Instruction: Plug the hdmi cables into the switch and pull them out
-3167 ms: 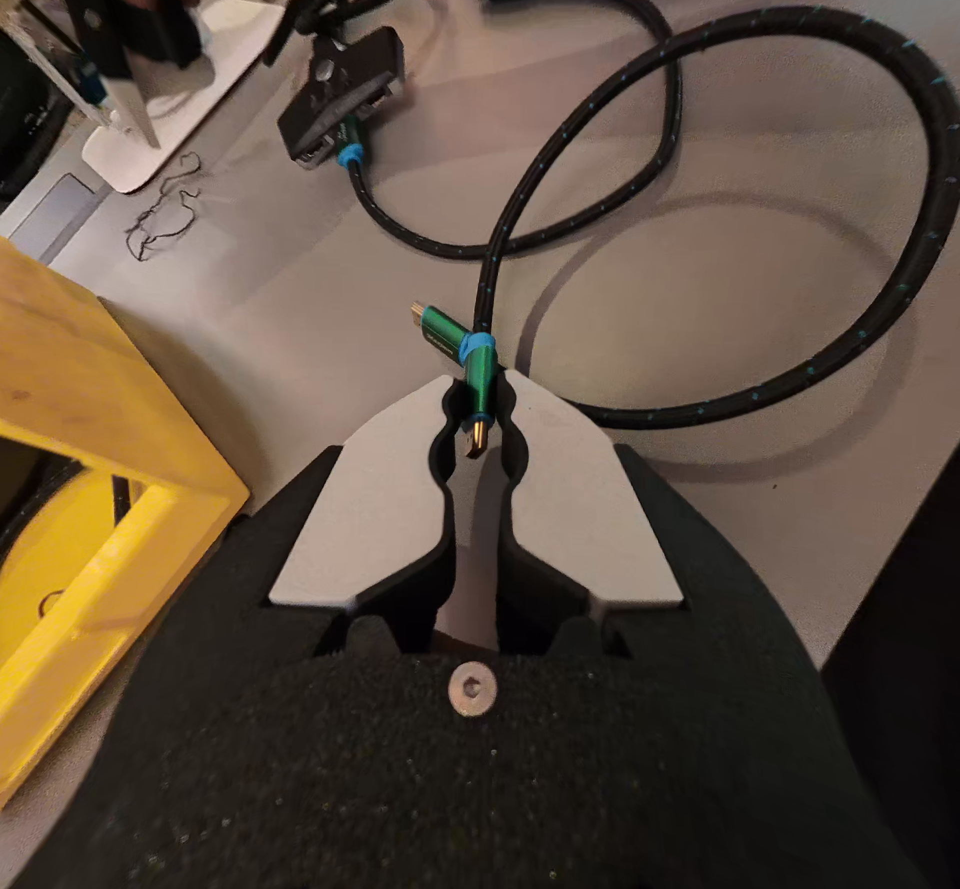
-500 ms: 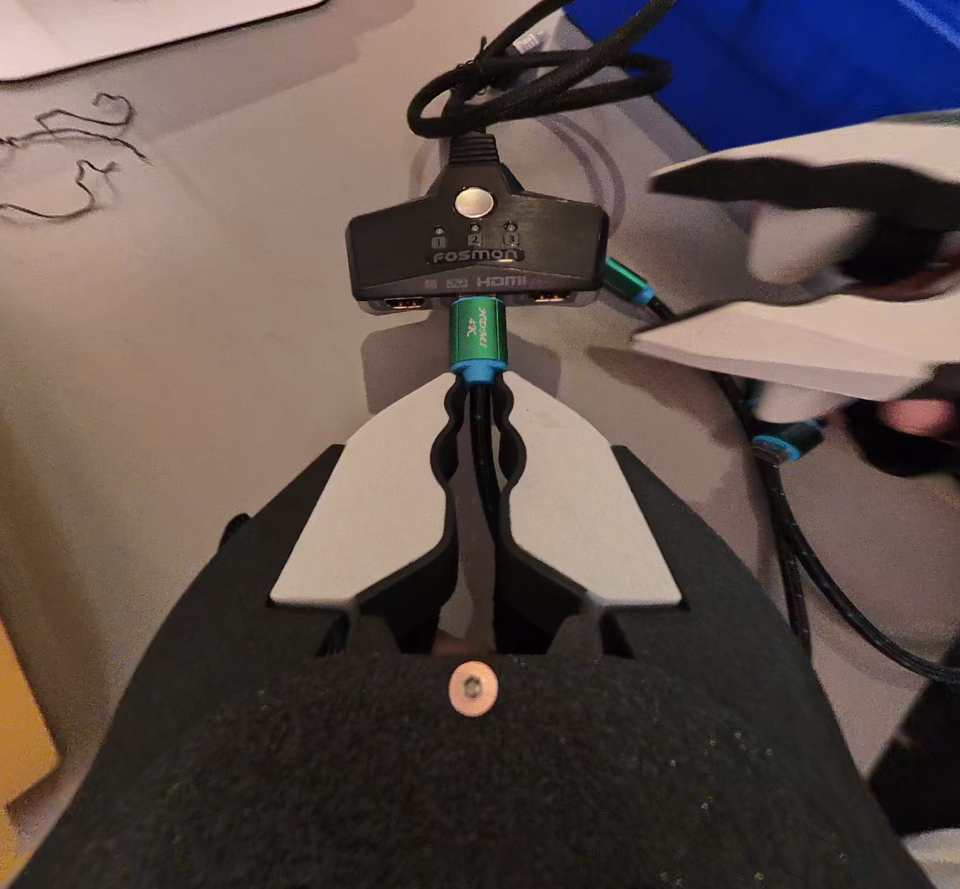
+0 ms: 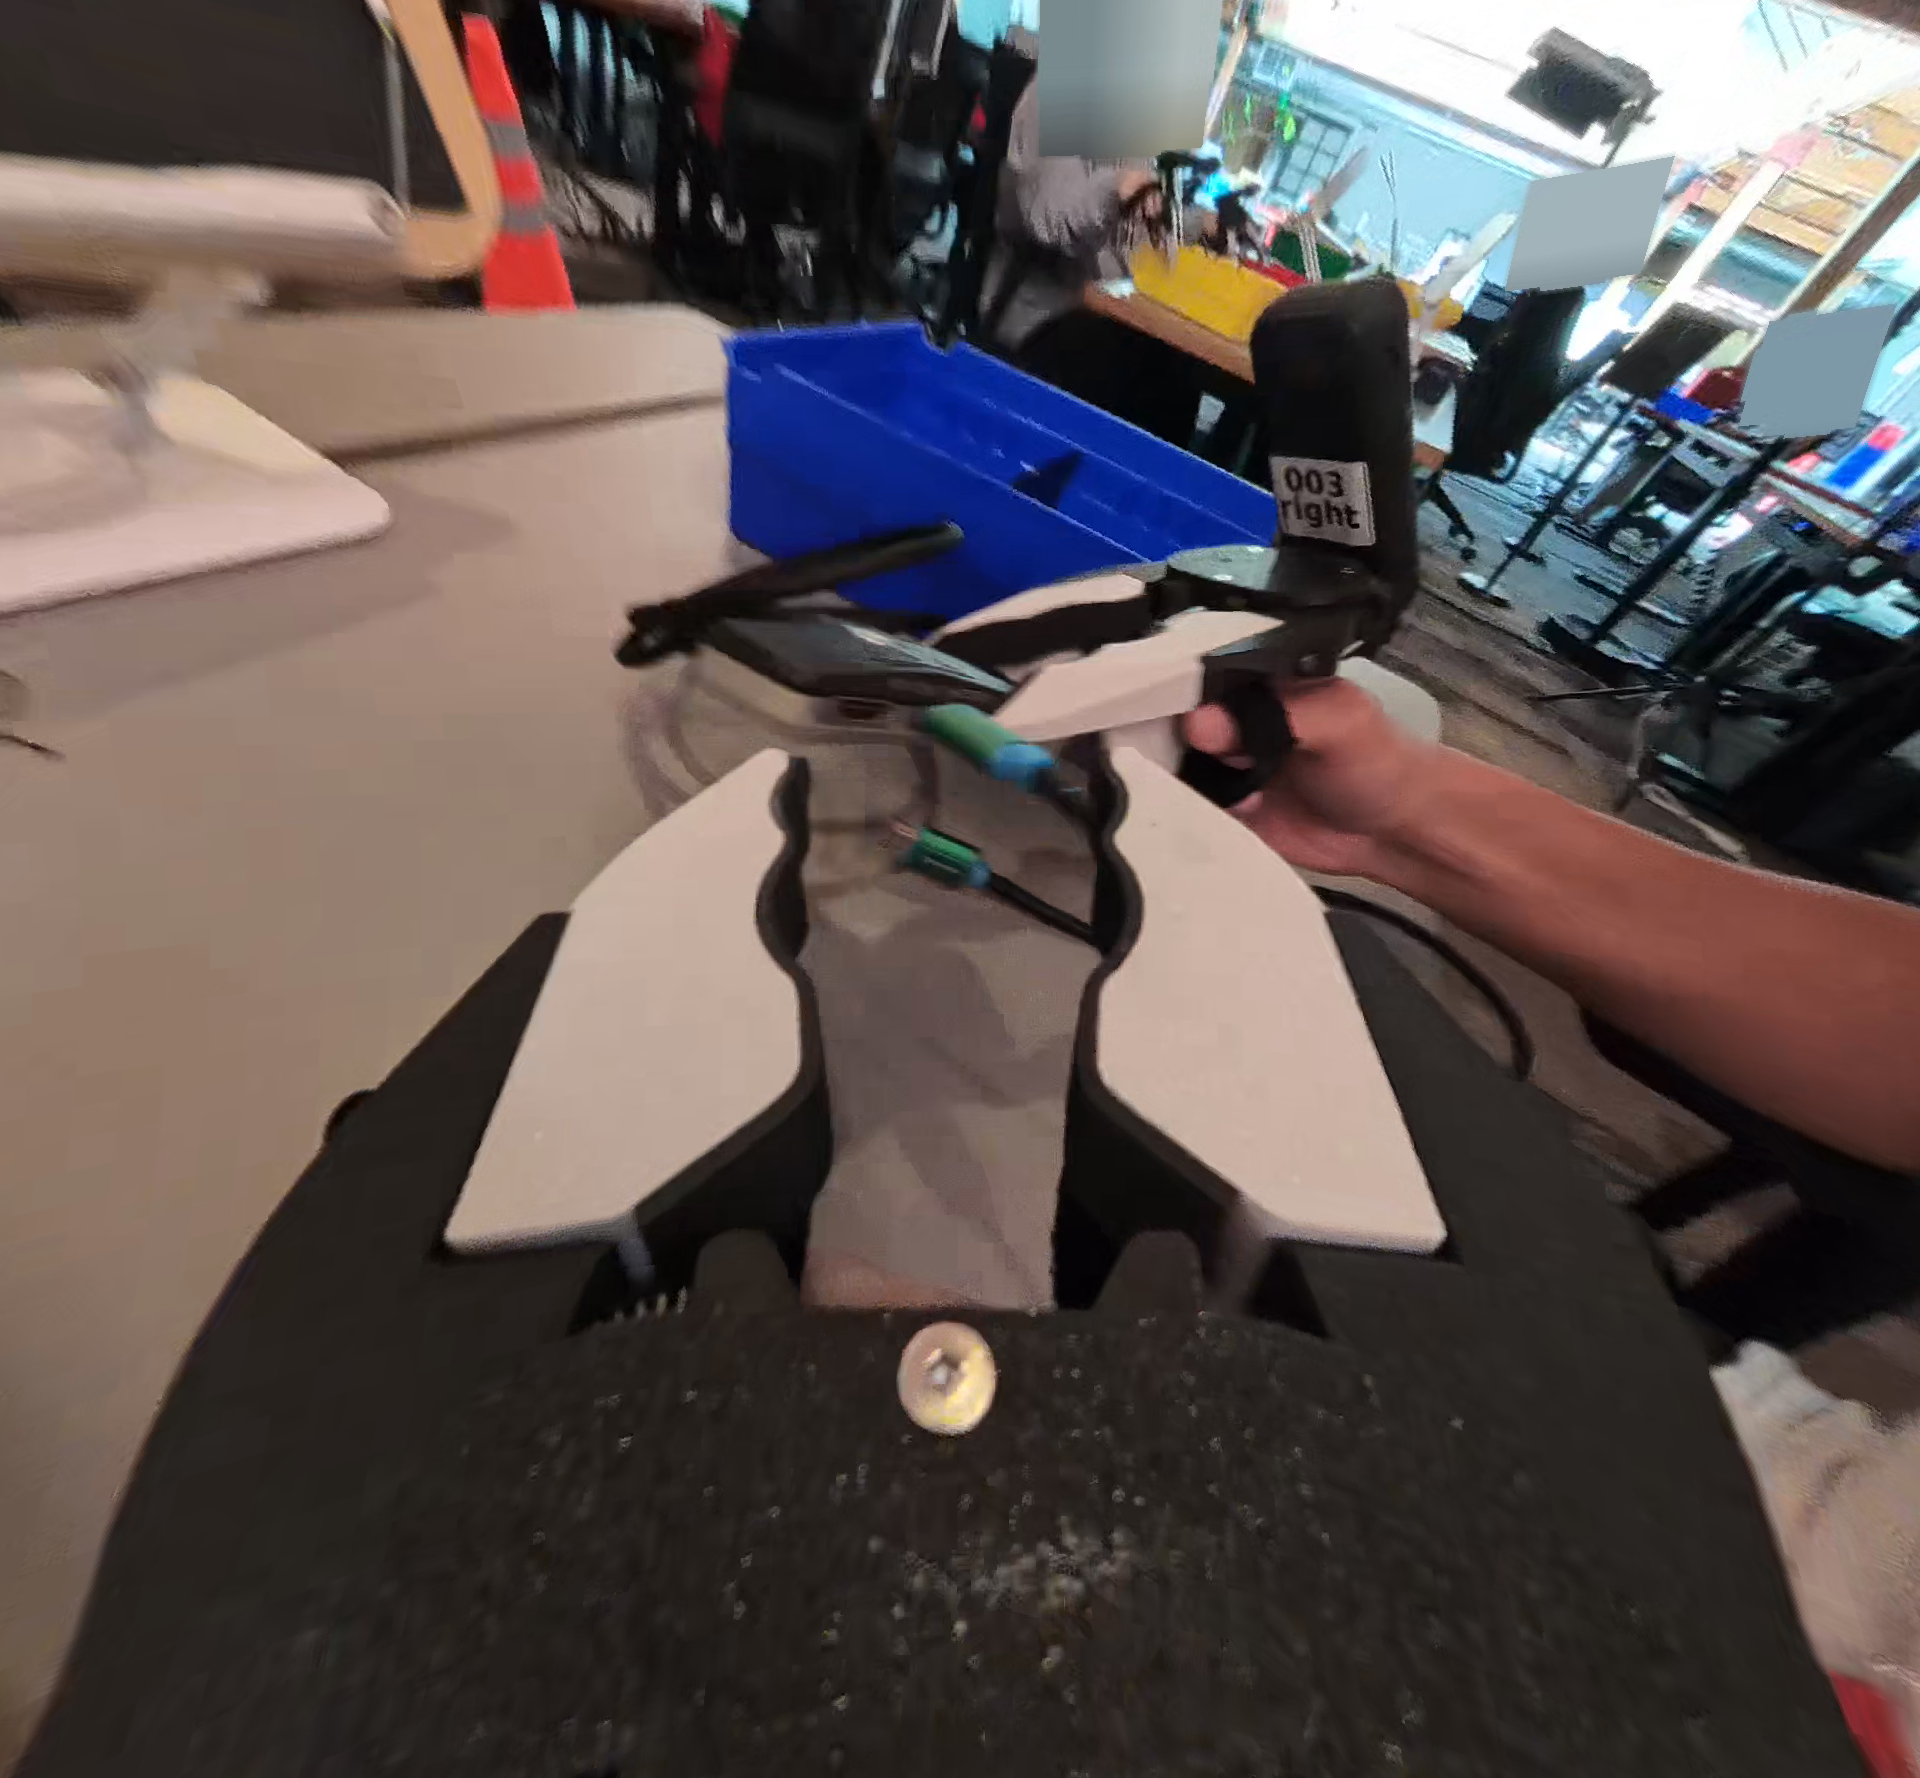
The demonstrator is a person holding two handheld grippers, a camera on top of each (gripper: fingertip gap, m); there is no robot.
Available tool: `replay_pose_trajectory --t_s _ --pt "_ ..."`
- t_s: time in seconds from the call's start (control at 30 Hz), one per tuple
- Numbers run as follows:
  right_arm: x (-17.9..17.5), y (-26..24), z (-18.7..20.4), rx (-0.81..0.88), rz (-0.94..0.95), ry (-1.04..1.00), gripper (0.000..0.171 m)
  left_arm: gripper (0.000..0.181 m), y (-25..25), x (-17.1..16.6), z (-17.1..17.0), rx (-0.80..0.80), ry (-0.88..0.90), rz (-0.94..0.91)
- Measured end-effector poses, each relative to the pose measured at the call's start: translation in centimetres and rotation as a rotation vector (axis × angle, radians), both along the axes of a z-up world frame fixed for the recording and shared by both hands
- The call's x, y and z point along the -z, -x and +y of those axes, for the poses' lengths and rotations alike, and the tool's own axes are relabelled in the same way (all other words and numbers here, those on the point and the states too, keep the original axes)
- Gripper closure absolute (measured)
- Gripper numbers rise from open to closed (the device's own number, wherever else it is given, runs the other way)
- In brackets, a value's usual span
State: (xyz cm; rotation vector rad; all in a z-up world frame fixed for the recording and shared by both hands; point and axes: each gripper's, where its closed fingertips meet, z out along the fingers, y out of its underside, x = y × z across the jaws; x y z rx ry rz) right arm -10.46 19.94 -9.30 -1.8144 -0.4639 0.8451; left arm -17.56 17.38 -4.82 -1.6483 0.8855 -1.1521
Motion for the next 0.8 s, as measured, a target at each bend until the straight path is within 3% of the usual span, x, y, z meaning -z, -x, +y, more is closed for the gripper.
replay_pose_trajectory --t_s 0.2,0.37,0.63,0.8 --pt "-0.4 2.8 -2.3 -0.265 0.044 -0.013 0.123 0.118 0.5 2.6 0.1 0.122 -0.093 0.100" --pt "0.5 5.2 -3.6 -0.388 0.014 -0.004 0.123 0.123 0.8 4.2 -0.1 0.166 -0.112 0.152" --pt "1.9 5.9 -3.9 -0.428 -0.052 0.021 0.123 0.130 1.2 6.0 -1.0 0.246 -0.025 0.244" --pt "0.6 4.5 -2.9 -0.355 0.027 0.052 0.120 0.131 0.5 4.2 0.0 0.133 -0.106 0.236"
